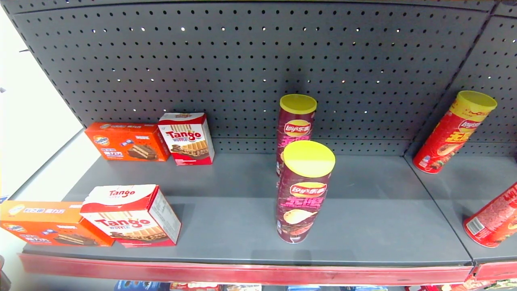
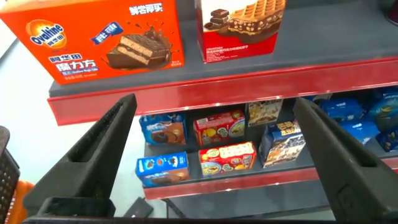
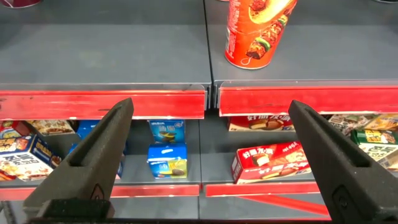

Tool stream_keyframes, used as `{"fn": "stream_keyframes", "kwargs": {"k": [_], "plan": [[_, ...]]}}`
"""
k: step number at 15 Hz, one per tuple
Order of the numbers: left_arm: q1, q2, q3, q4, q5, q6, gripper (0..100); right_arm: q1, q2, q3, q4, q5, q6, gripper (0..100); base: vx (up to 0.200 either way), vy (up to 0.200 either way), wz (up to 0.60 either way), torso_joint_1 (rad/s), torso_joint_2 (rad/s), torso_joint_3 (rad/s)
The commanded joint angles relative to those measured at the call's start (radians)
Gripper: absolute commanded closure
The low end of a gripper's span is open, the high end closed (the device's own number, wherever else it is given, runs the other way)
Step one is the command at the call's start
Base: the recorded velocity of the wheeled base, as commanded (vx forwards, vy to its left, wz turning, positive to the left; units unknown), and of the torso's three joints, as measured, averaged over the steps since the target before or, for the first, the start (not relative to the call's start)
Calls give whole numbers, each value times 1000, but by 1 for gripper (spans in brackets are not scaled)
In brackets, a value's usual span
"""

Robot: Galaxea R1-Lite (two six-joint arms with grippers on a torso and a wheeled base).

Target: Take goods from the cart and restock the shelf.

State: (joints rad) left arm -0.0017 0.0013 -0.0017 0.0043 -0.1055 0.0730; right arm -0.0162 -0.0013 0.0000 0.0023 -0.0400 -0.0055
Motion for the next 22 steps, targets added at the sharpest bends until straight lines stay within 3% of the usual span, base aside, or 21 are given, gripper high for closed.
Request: {"fn": "stream_keyframes", "kwargs": {"k": [1, 5, 12, 15, 20, 22], "plan": [[0, -1, 0, 0, 0, 1, 0, 1, 1, 0, -1, 0, -1, 0, 0, 0, 0, 0, 0, 0], [0, -1, 0, 0, -6, 21, 0, 1, 1, 0, 1, 3, -2, 0, -50, 0, 0, -1, 1, -1], [0, -1, 0, 0, -2, 13, 0, 1, 1, 0, -1, 5, -2, 0, 0, -29, 0, 0, 0, 0], [0, -1, 0, 0, 10, -13, 0, 1, 1, 0, 1, 5, -2, 0, 0, -67, 0, 1, -1, 1], [-1, -1, 0, 0, 6, 1, 0, 1, 1, 0, 1, 5, -2, 0, 0, 0, 0, 0, 0, 0], [-1, -1, 0, 0, 10, 1, 0, 1, 1, 0, -1, 5, -2, 0, 0, -200, 0, 0, 2, 2]]}}
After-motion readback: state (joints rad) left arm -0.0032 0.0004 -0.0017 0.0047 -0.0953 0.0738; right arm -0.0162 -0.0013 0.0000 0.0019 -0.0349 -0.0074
